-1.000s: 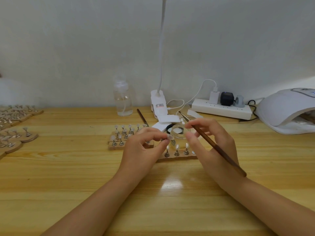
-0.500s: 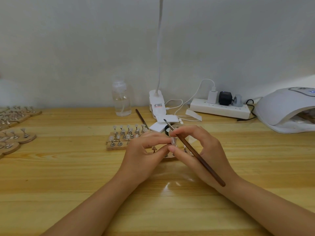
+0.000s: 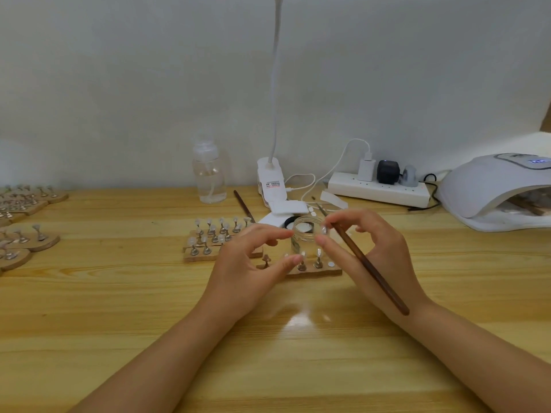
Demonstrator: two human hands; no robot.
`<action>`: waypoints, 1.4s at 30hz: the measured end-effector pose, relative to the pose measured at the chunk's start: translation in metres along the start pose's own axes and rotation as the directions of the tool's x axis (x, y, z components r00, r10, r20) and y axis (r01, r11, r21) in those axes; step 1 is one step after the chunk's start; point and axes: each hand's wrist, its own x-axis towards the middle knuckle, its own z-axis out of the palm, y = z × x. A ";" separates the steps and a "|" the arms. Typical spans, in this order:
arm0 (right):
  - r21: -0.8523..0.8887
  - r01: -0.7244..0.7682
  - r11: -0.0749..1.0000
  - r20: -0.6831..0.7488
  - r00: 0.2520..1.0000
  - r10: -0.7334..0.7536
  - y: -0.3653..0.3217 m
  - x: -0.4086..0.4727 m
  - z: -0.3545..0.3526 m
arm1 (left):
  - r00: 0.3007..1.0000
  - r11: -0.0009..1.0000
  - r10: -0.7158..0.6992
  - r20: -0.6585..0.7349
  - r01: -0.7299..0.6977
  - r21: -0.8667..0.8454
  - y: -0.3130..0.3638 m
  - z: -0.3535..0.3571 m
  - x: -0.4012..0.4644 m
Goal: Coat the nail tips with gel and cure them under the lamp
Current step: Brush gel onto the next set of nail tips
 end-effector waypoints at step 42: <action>-0.141 -0.010 0.990 0.261 0.964 0.047 0.022 0.000 -0.017 | 0.977 0.972 -0.183 0.113 0.162 0.173 -0.019 -0.016 -0.006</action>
